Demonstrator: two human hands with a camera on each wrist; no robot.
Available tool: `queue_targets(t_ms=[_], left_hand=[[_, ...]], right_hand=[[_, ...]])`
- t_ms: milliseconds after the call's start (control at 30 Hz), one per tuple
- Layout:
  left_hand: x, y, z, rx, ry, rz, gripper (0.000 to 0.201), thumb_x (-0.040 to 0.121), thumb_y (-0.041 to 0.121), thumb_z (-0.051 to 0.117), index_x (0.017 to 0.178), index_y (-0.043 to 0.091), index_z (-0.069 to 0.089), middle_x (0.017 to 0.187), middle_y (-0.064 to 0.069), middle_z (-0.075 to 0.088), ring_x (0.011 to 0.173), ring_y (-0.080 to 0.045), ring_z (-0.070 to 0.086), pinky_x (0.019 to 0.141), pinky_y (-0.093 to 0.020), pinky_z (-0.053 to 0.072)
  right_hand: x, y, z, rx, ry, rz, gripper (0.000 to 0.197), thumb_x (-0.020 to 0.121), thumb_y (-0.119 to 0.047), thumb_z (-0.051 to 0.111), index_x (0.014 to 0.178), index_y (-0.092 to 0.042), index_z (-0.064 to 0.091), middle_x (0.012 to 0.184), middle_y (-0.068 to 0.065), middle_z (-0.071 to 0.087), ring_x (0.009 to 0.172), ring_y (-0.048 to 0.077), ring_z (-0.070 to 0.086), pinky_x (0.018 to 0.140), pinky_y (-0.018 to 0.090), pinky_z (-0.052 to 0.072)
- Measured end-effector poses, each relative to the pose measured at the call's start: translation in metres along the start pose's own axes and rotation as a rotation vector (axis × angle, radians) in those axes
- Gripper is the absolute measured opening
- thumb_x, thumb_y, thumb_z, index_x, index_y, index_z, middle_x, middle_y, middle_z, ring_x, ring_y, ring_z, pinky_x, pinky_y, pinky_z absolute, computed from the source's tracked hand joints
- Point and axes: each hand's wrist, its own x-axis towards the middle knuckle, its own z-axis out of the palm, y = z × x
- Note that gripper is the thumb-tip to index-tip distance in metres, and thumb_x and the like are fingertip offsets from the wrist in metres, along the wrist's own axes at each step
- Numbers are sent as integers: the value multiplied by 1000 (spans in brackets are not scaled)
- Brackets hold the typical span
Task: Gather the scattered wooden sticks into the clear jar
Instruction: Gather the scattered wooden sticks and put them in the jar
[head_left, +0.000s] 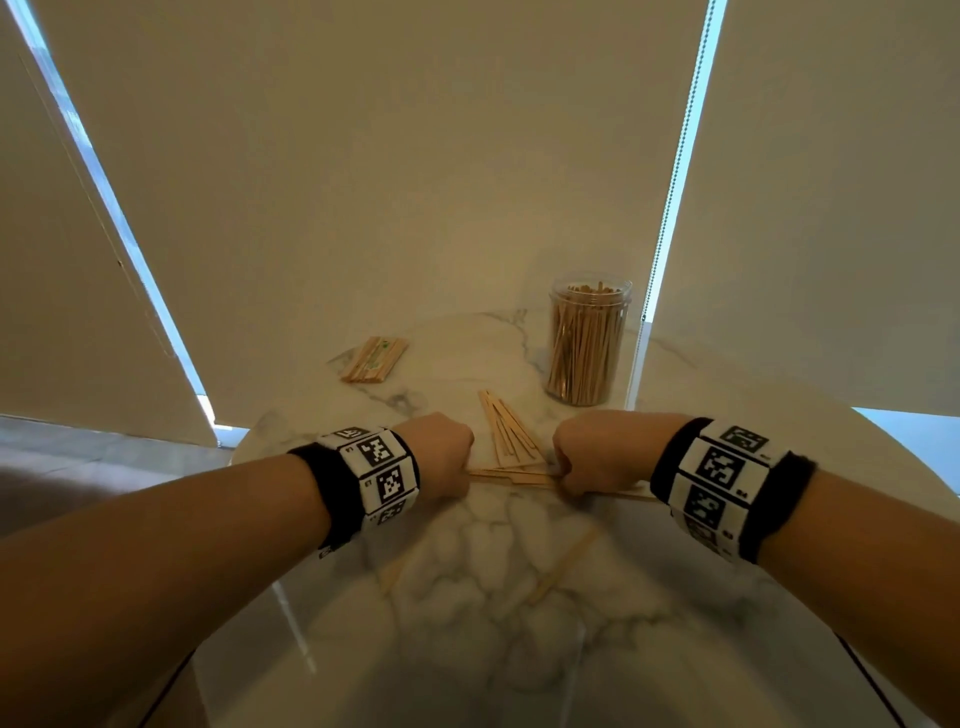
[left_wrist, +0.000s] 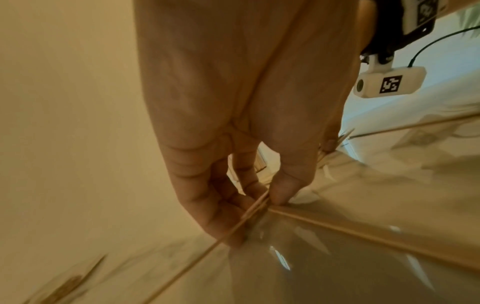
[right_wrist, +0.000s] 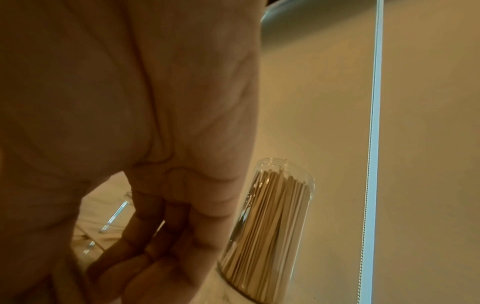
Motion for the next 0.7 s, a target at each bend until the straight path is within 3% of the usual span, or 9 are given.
queue_targets(t_ms=[67,167,300,400,500,600,633,700], left_hand=[[-4,-5,-1,17,4,-30,25,96,23,61,114,6,60,111,-13,66,101,-30,64,78,-34,50],[-6,-17,-6,-37,-4,-67,19,99,18,55,108,4,63,113,-17,69,94,-29,63,79,-37,51],[-5,-30,-10,-365,-1,-131,26,104,8,43,103,3,69,105,-11,74,85,-23,68,80,-35,57],[-6,-25,-8,-707,54,-189,22,106,8,37,103,7,59,91,-6,66,69,-18,62,60,-28,56],[-9,-13,-6,-972,59,-226,17,105,12,39,98,10,54,77,-5,51,57,-16,46,49,-27,43],[-12,-3,-7,-1240,26,-256,27,108,34,40,91,14,47,66,0,35,53,-14,28,47,-25,29],[-11,0,-8,-1274,33,-249,37,107,48,41,100,13,50,66,1,34,54,-14,28,47,-25,29],[-8,8,-10,-1302,75,-212,69,97,70,42,132,11,47,75,1,45,61,-14,39,52,-25,37]], right_hand=[[-5,-1,0,-20,14,-18,17,88,-28,62,85,-12,59,73,1,55,73,21,55,66,28,48],[-10,2,1,-17,19,-25,18,89,-25,64,96,-9,62,87,5,61,77,21,55,64,26,44],[-12,2,2,-51,8,-31,17,93,-23,59,92,-6,62,82,5,56,70,20,51,62,27,41],[-13,1,4,-66,23,-43,18,94,-19,53,101,-5,62,87,6,56,76,21,52,65,27,41],[-13,3,4,-62,40,-30,11,97,-15,49,94,-8,56,76,1,49,64,15,45,55,20,35],[-15,13,-7,86,91,-5,18,98,-18,49,86,-7,56,74,1,50,62,13,44,54,20,37],[-17,18,-13,174,138,-3,18,97,-19,52,84,-8,57,75,2,53,63,14,47,56,22,39],[-20,26,-26,360,267,-12,16,95,-22,58,81,-14,58,77,0,59,65,13,54,59,23,42]])
